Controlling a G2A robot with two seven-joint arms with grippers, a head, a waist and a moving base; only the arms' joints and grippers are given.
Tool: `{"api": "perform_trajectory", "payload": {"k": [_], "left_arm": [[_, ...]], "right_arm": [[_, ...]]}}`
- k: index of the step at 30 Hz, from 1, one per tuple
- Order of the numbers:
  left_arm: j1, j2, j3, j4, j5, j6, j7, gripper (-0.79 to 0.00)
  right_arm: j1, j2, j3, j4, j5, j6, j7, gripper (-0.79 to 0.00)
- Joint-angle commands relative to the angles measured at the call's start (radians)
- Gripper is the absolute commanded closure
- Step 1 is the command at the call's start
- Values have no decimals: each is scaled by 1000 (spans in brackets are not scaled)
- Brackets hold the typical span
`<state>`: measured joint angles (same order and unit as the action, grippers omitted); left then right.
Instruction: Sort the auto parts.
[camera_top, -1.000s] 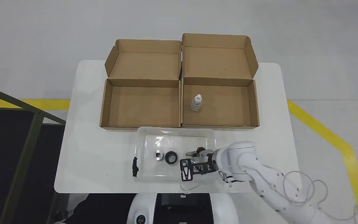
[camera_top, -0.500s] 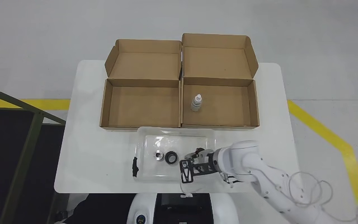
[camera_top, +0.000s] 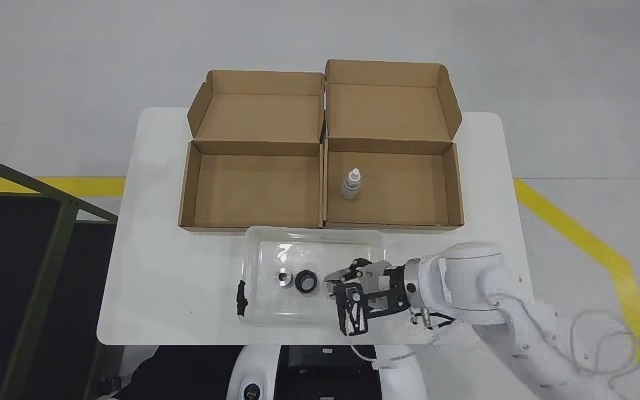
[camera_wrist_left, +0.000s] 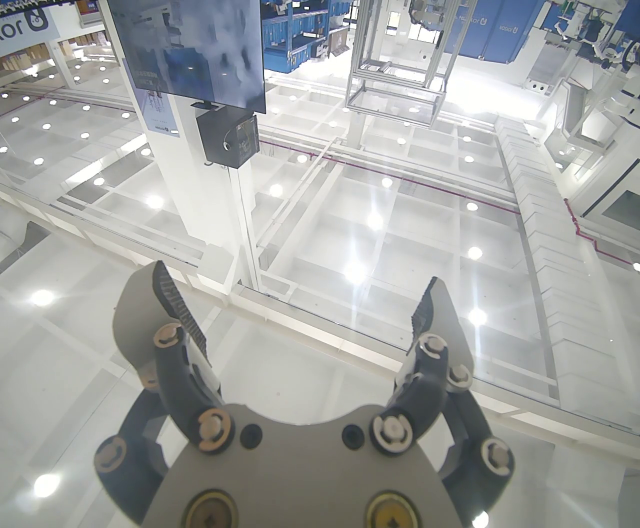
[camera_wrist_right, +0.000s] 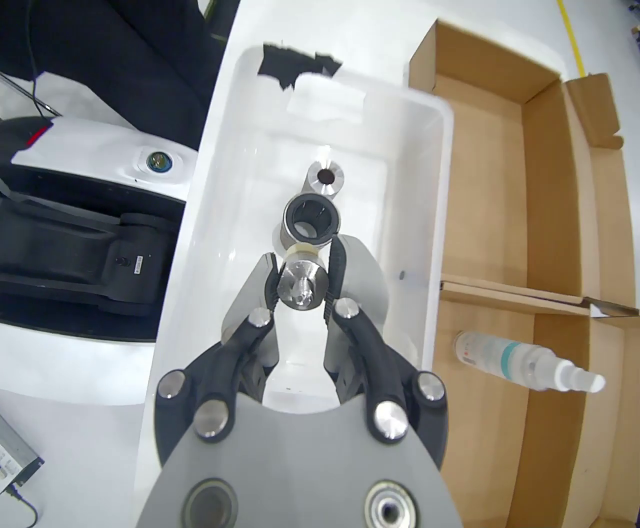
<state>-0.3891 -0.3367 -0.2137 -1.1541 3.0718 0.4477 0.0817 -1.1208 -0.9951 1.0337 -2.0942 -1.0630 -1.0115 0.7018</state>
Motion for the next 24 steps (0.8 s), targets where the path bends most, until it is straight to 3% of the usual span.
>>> {"api": "perform_trajectory", "payload": {"k": [1, 13, 24], "left_arm": [[0, 0, 0, 0, 0, 0, 0, -785], [0, 0, 0, 0, 0, 0, 0, -785], [0, 0, 0, 0, 0, 0, 0, -785]], "right_arm": [[4, 4, 23, -27, 71, -1, -70, 0], [21, 39, 219, -80, 237, 0, -351, 0], [36, 41, 383, -82, 316, 91, -518, 0]]}}
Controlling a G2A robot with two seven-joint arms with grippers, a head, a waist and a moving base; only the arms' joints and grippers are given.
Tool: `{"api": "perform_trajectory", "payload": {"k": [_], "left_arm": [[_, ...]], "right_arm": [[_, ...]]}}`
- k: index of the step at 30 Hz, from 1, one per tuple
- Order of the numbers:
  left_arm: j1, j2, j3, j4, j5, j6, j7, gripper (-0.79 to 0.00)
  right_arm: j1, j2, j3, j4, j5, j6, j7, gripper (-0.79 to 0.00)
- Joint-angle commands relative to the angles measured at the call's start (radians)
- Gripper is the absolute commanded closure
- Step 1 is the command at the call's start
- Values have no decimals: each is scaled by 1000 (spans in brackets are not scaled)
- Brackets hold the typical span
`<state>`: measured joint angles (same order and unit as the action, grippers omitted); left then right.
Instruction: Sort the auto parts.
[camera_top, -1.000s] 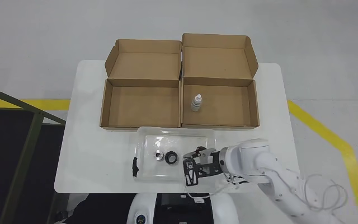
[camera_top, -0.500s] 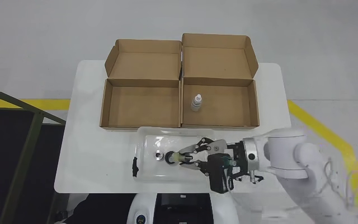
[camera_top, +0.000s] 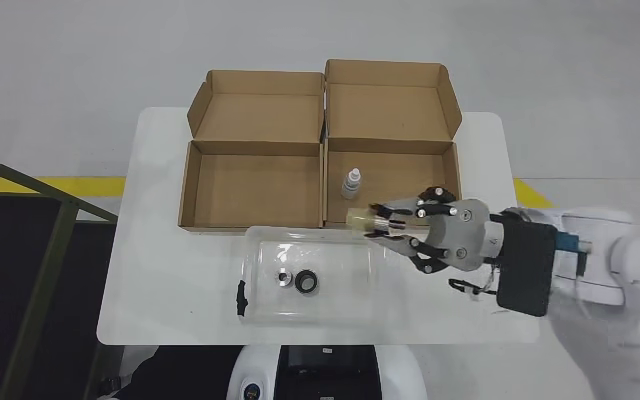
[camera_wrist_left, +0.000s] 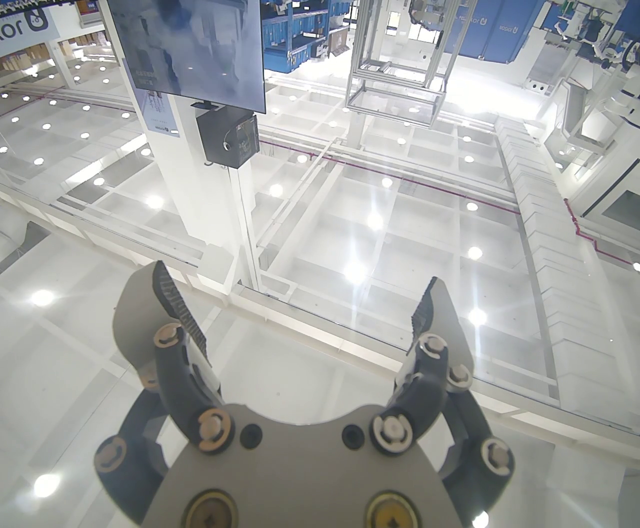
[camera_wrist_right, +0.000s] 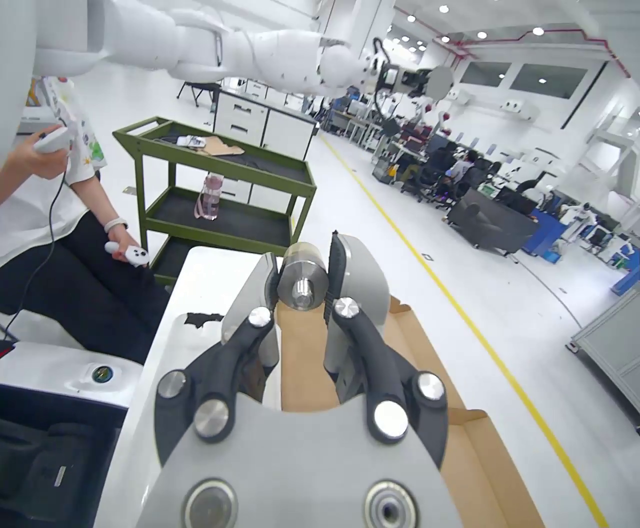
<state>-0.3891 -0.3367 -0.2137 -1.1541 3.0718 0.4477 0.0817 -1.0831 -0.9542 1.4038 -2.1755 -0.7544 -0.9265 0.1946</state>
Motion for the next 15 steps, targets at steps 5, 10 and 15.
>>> {"api": "perform_trajectory", "payload": {"k": [5, 10, 15], "left_arm": [[0, 0, 0, 0, 0, 0, 0, -785], [0, 0, 0, 0, 0, 0, 0, -785], [0, 0, 0, 0, 0, 0, 0, -785]], "right_arm": [[-7, 0, 54, -3, 30, 25, -52, 0], [-5, -3, 69, 1, 24, 27, -104, 0], [6, -6, 68, 23, 10, 21, -135, 0]]}}
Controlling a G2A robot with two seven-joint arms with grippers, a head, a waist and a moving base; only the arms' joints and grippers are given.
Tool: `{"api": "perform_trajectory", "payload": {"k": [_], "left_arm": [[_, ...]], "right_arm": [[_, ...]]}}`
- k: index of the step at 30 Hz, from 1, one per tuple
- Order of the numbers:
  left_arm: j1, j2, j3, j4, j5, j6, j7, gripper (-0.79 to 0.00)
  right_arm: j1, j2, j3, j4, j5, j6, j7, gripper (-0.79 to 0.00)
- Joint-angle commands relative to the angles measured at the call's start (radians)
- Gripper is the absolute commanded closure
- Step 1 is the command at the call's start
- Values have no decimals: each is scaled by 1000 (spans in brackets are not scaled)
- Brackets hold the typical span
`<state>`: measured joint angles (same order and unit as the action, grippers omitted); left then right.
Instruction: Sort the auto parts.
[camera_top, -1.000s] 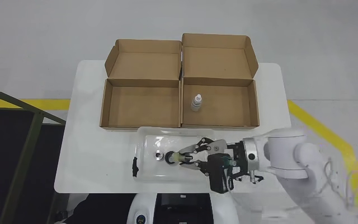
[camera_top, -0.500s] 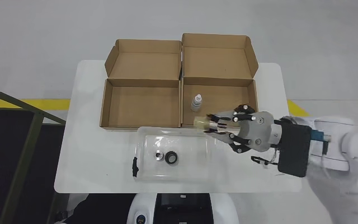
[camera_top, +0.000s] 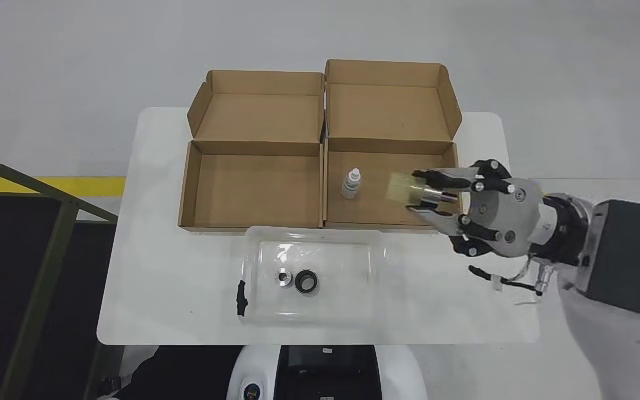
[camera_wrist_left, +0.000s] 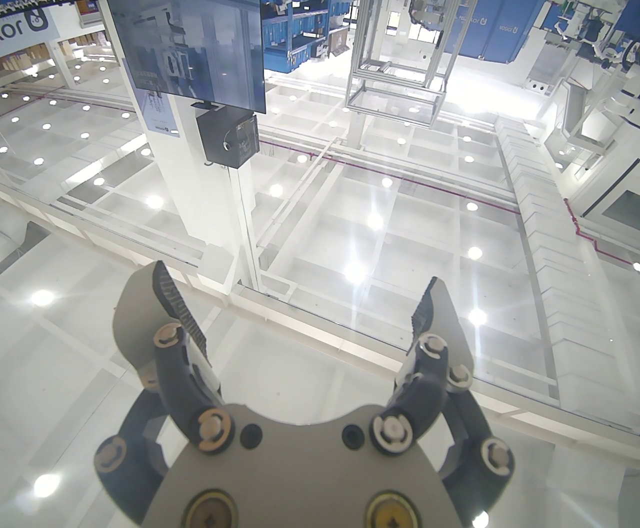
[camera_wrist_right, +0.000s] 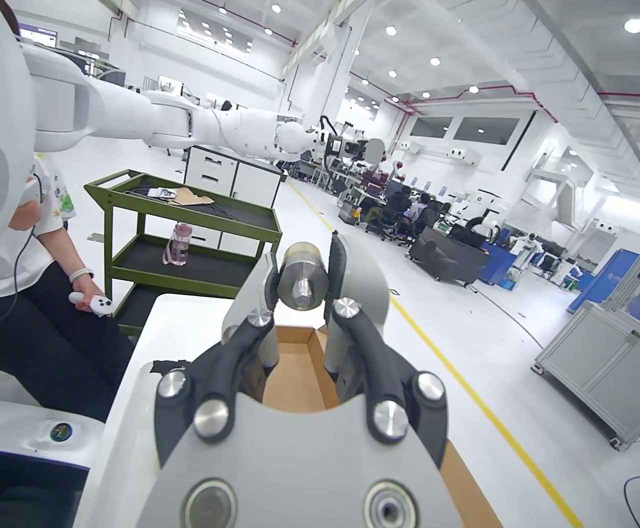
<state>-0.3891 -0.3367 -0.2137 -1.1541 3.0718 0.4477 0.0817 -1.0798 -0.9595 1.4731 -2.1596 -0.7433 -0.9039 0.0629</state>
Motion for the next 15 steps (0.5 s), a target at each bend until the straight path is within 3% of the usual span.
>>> {"api": "perform_trajectory", "payload": {"k": [1, 15], "left_arm": [[0, 0, 0, 0, 0, 0, 0, -785], [0, 0, 0, 0, 0, 0, 0, -785]], "right_arm": [[5, -1, -2, 13, -2, -3, -6, 0], [16, -2, -65, 101, -56, -8, 71, 0]]}}
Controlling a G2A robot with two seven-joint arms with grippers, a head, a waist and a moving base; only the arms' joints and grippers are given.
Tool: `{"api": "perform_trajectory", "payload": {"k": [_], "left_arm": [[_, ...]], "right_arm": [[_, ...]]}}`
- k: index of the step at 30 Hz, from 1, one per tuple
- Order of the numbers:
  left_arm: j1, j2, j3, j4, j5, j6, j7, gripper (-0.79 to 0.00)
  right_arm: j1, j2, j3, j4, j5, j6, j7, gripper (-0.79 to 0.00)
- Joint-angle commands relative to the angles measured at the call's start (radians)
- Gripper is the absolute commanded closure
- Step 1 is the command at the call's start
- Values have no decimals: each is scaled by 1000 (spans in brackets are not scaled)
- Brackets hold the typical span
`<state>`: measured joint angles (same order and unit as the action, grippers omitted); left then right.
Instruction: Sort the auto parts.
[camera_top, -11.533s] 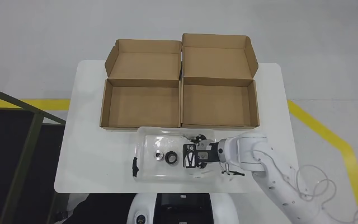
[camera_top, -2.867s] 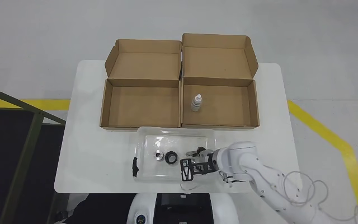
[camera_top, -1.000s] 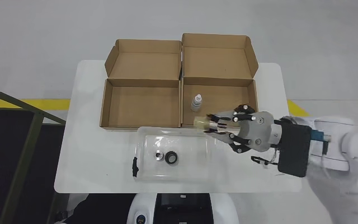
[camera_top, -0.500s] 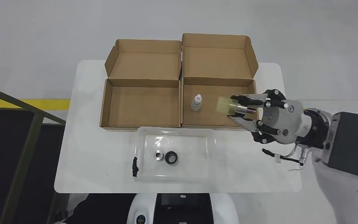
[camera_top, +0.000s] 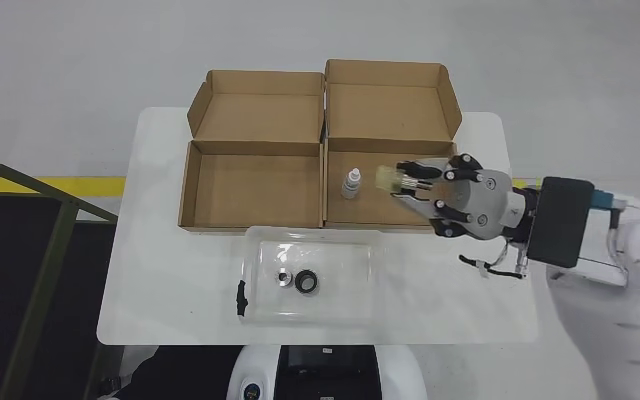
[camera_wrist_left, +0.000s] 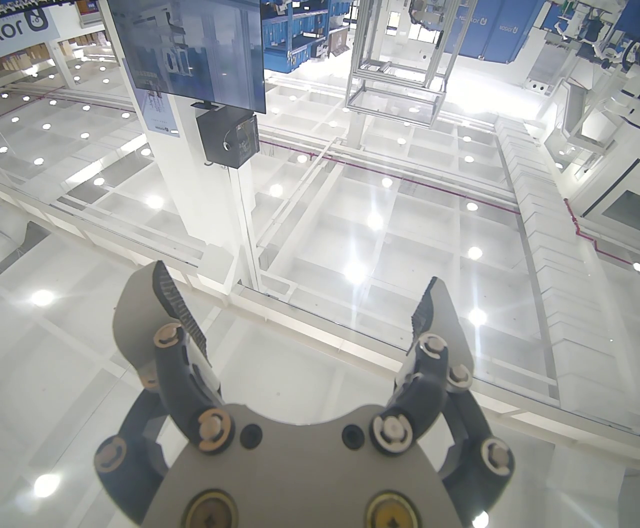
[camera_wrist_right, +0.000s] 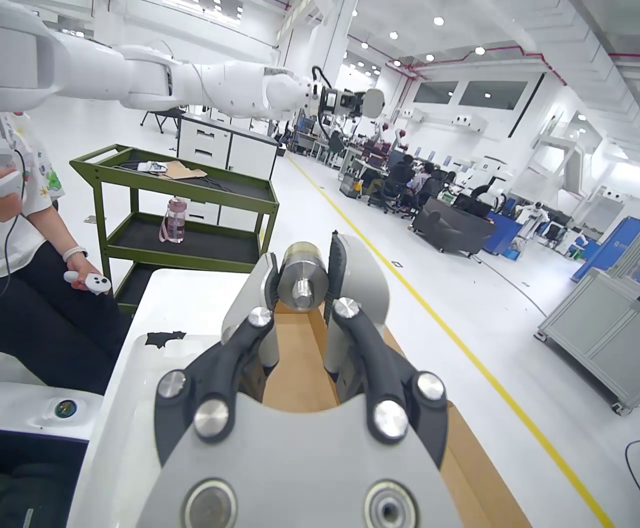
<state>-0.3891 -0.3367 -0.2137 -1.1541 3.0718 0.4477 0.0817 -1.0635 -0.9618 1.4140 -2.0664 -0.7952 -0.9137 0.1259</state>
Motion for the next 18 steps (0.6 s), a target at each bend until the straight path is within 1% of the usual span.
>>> {"api": "perform_trajectory", "payload": {"k": [1, 4, 7, 12, 18], "left_arm": [[0, 0, 0, 0, 0, 0, 0, -785], [0, 0, 0, 0, 0, 0, 0, -785], [0, 0, 0, 0, 0, 0, 0, -785], [0, 0, 0, 0, 0, 0, 0, -785], [0, 0, 0, 0, 0, 0, 0, -785]], "right_arm": [[-2, 0, -12, 16, -8, 2, 15, 0], [1, -1, -28, 37, -32, -7, 25, 0], [0, -3, -44, 55, -92, -8, 26, 0], [-9, -5, -66, 132, -171, 4, 17, 0], [1, -7, -92, 240, -179, 19, 45, 0]]}}
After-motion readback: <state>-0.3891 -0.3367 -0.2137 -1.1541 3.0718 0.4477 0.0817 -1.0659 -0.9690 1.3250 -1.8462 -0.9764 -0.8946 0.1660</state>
